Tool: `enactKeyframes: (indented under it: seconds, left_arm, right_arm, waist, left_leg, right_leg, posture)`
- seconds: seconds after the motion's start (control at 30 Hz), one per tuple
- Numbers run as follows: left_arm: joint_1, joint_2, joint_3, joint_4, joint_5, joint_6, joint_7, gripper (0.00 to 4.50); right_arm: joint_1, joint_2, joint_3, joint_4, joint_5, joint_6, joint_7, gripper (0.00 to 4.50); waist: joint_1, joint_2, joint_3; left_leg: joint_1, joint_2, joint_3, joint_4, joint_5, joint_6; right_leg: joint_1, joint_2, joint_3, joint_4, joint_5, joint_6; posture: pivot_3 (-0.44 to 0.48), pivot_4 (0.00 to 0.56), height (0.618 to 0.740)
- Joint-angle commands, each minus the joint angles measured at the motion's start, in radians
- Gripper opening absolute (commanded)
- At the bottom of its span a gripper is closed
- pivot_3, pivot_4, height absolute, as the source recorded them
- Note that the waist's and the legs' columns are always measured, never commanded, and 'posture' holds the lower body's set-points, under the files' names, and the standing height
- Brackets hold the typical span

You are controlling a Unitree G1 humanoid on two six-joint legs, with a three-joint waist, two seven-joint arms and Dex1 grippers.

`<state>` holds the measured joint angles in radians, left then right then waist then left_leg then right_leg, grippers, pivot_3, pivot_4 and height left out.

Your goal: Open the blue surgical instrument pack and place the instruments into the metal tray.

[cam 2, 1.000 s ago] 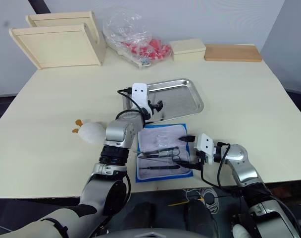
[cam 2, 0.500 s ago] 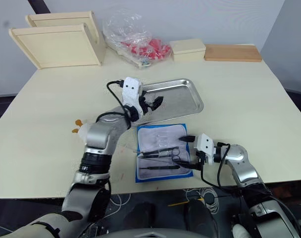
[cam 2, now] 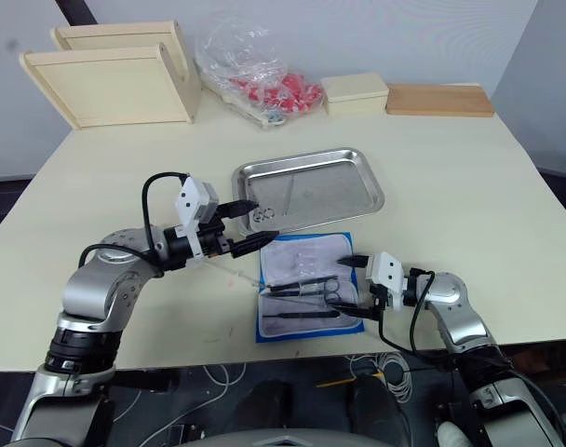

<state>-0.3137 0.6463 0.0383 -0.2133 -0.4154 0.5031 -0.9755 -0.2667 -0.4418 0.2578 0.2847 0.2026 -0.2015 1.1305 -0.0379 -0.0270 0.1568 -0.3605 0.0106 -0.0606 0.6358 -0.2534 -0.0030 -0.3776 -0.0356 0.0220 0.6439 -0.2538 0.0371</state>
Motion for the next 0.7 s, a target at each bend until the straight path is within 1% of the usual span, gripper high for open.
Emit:
enactKeyframes:
  seconds: [0.03,0.07,0.13,0.17,0.2,0.27,0.43,0.5,0.7]
  left_arm:
    - [0.04,0.09,0.022,-0.022,-0.022,-0.117,-0.165,4.27]
    - [0.049,0.115,0.024,-0.012,-0.029,-0.13,-0.204,4.27]
    - [0.06,0.153,0.024,0.005,-0.038,-0.142,-0.254,4.27]
    - [0.064,0.169,0.025,0.015,-0.035,-0.161,-0.277,4.27]
    - [0.068,0.183,0.023,0.022,-0.033,-0.176,-0.297,4.43]
    - [0.078,0.215,0.023,0.037,-0.038,-0.21,-0.357,4.43]
    - [0.073,0.262,0.029,0.053,-0.054,-0.246,-0.447,4.43]
    - [0.073,0.282,0.028,0.064,-0.043,-0.288,-0.485,4.43]
    - [0.068,0.318,0.029,0.081,-0.063,-0.318,-0.561,4.43]
  right_arm:
    - [0.049,-0.026,0.051,0.068,-0.072,0.044,0.015,4.5]
    - [0.049,-0.028,0.051,0.068,-0.071,0.043,0.016,4.5]
    - [0.049,-0.028,0.05,0.067,-0.071,0.043,0.017,4.5]
    - [0.05,-0.029,0.05,0.067,-0.071,0.044,0.017,4.5]
    - [0.051,-0.029,0.049,0.066,-0.071,0.044,0.018,4.5]
    - [0.055,-0.031,0.049,0.063,-0.07,0.044,0.018,4.5]
    - [0.066,-0.034,0.047,0.057,-0.069,0.043,0.018,4.5]
    - [0.068,-0.035,0.048,0.056,-0.069,0.042,0.018,4.5]
    - [0.068,-0.037,0.047,0.06,-0.07,0.038,0.019,4.5]
  waist:
    - [0.0,0.0,0.0]
    - [0.001,0.0,0.0]
    - [0.003,0.001,0.0]
    - [0.004,0.001,0.0]
    - [0.004,0.001,0.0]
    - [0.005,0.001,0.001]
    - [0.006,0.001,0.001]
    - [0.006,0.002,0.001]
    - [0.006,0.003,0.002]
  left_leg:
    - [0.0,0.0,0.0,0.0,0.0,0.0]
    - [0.0,0.0,0.0,-0.001,0.0,0.0]
    - [0.0,0.0,0.0,-0.001,0.0,0.0]
    - [0.0,0.0,0.0,-0.001,0.0,0.0]
    - [-0.001,0.001,0.0,-0.001,0.0,0.0]
    - [-0.001,0.001,0.0,-0.001,0.0,0.0]
    - [-0.001,0.001,0.0,-0.001,0.0,0.0]
    - [-0.001,0.001,0.0,-0.001,0.0,0.001]
    - [-0.001,0.001,0.0,-0.002,0.0,0.001]
  right_leg:
    - [0.0,0.0,0.0,0.0,0.0,0.0]
    - [0.0,0.0,0.0,0.0,0.002,-0.003]
    - [-0.001,0.0,0.0,-0.001,0.002,-0.003]
    - [-0.001,0.0,0.0,-0.001,0.001,-0.003]
    - [-0.001,-0.001,0.0,-0.001,0.001,-0.002]
    - [-0.001,-0.001,0.0,-0.001,0.0,0.0]
    - [-0.001,-0.001,0.0,-0.002,-0.001,0.0]
    - [-0.001,-0.002,0.0,-0.002,-0.001,0.0]
    - [-0.001,-0.002,0.0,-0.002,-0.001,0.0]
  posture:
    - [0.0,0.15,0.74]
    - [0.0,0.15,0.74]
    - [0.0,0.15,0.74]
    - [0.0,0.15,0.74]
    - [0.0,0.15,0.74]
    - [0.0,0.15,0.74]
    - [0.0,0.15,0.74]
    - [0.0,0.15,0.74]
    - [0.0,0.15,0.74]
